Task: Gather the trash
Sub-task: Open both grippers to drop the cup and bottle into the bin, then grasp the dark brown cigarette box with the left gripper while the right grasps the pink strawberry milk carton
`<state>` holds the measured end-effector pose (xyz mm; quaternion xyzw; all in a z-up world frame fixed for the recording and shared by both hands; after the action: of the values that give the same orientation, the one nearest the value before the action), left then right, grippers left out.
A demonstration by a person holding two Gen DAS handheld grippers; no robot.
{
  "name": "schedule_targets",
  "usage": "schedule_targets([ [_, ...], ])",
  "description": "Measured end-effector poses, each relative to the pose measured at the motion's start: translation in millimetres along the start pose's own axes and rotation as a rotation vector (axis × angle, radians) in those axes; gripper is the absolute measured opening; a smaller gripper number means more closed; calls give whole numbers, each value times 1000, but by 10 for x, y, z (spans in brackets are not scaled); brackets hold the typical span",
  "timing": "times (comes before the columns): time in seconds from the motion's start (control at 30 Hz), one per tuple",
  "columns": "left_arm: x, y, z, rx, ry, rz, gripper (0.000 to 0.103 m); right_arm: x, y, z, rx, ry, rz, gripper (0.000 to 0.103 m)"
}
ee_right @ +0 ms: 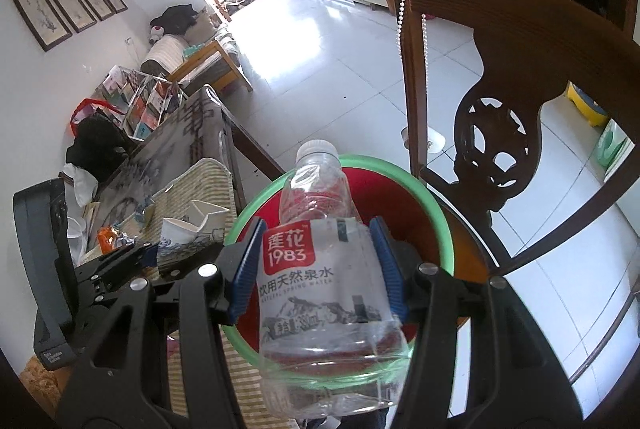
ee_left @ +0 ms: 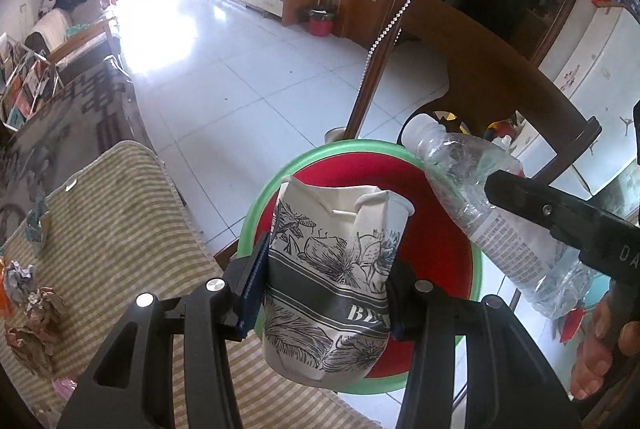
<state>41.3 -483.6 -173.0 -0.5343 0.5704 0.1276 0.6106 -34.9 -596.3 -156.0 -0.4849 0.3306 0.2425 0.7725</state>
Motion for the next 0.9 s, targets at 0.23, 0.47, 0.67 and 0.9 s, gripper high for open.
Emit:
schedule_targets([
  [0.23,-120,10,81,0,-19,-42,77,-74,4,-36,19,44,-30,59],
  [0.47,-649,-23,222,21,-120,-188,77,-218,35,116,-5,68,-59,69],
  [0.67,-1300,-124,433,19,-254,-327,84,-280,1,539,-79,63,-83,79],
  [0.9,-1964,-146,704,1,-304,-426,85,-187,30,1123,-163,22,-73,82],
])
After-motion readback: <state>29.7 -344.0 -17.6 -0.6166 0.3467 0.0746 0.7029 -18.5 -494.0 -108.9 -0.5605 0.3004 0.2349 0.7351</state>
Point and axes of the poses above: each gripper's, at about its wrist camera, not at the fingertips, and x roughly the way its jaws point, z to its left, y to its underside, the point moved 9 cm from there along x, roughly the way its jaws point, and after that the axes turned 7 degrees about -x, right-handed, at the moved point
